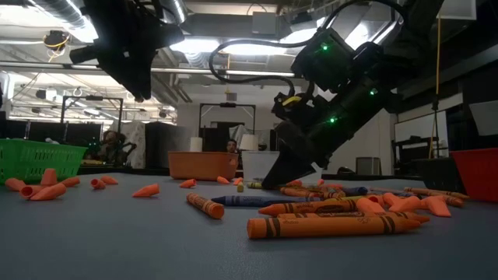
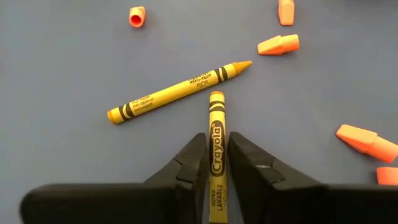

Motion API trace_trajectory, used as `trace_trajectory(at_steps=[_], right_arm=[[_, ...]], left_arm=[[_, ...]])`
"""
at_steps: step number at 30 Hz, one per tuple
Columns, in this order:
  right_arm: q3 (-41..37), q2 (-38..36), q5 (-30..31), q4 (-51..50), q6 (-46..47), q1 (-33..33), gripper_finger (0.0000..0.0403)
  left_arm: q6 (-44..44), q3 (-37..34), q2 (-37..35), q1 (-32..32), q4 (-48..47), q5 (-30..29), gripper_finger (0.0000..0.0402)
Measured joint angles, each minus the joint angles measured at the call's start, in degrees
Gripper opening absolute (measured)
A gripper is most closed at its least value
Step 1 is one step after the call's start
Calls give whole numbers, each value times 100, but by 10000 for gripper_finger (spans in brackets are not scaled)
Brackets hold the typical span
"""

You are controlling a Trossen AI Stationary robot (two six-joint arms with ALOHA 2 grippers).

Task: Sort crayons
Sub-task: Put the yellow crayon into the green bin

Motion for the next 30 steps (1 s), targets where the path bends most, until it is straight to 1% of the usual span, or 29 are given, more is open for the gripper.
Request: trace_trajectory(at_steps=[3,6,9,15,17,21,23,26,30], right_arm=[[0,-1,0,4,-2,-2,86],[0,0,-2,7,-54,-2,82],[0,0,-4,7,-146,0,64],[2,-7,-2,10,-148,0,11],[2,-7,-2,14,-149,0,10],[2,-7,-2,22,-149,0,31],[2,-7,-4,25,-149,0,36],[2,-7,-4,33,-149,0,33],[2,-7,-2,75,-153,0,17]], left_arm=[[-2,0,0,-45,0,-64,71],[-1,0,0,-85,2,-86,71],[-1,0,0,-124,28,-86,71],[26,0,0,-137,189,-86,71],[194,0,0,-137,253,-87,71],[427,0,0,-137,392,-91,71],[512,0,0,-135,469,-93,71],[725,0,0,-135,563,-95,71],[1094,0,0,-135,692,-95,71]])
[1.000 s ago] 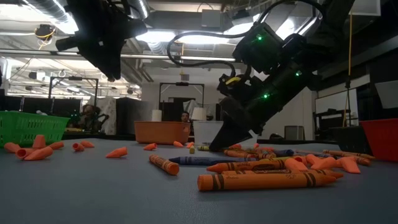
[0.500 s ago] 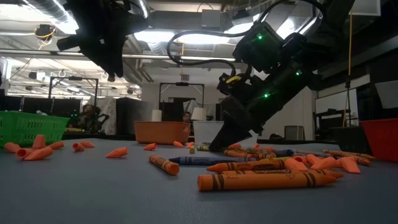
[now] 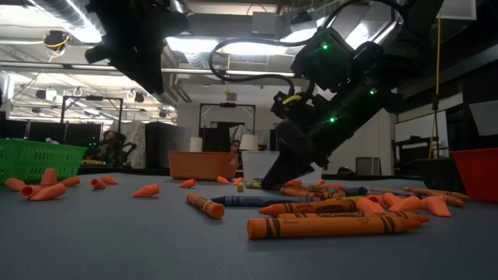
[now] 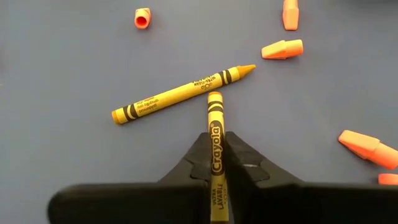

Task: Sort crayons
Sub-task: Put the yellow crayon into the green bin

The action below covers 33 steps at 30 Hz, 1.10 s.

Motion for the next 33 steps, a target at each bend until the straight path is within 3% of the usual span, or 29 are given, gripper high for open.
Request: trace_trajectory(at_steps=[16,23,33], right_arm=[[0,4,-13,372,-40,0,22],[285,-48,-7,454,-626,0,23],[1038,-57,0,435,-1890,2,23]], left_arm=[[752,0,0,0,199,50,71],[1336,0,0,-90,205,73,71],[1472,0,0,-588,172,847,71]])
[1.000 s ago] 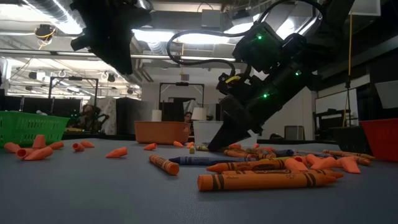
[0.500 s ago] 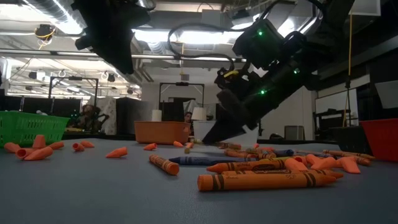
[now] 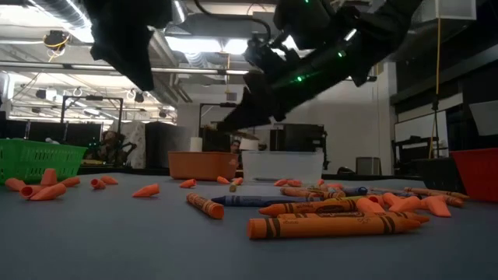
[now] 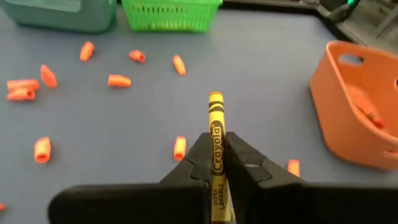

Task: Sort crayons
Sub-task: Put the yellow crayon into the green bin

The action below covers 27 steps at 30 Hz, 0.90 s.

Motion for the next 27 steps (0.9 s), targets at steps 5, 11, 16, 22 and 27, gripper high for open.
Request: trace_trajectory(at_steps=[5,11,16,22,27], right_arm=[[213,-67,2,-206,-75,0,24],[245,-455,5,-476,-111,0,24],[245,-898,4,-991,-429,0,24],[242,-1533,-75,-2092,-531,0,24],[96,-2081,-285,-2820,-531,0,24]], left_arm=[[-233,0,0,-495,12,122,71],[-959,0,0,-993,154,-298,71],[-1187,0,4,-1300,644,-862,71],[-1055,2,49,-1566,1148,-1808,71],[-1047,2,427,-1620,1315,-2656,71]])
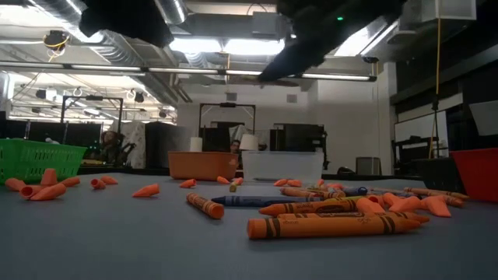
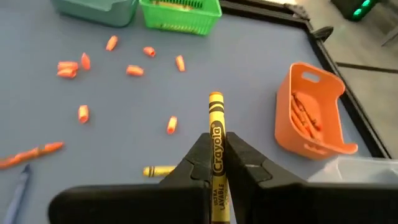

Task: Sort crayons
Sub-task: Put the yellow crayon into the green bin

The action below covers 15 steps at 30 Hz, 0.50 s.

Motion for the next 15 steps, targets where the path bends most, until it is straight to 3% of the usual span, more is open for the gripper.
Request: trace_trajectory(at_steps=[7,15], right_arm=[[-820,-726,-325,580,87,0,24],[-1554,-774,-1460,2140,200,2,24]], left_arm=[[25,0,1062,117,951,-473,71],[1454,0,1978,409,3221,-702,71]])
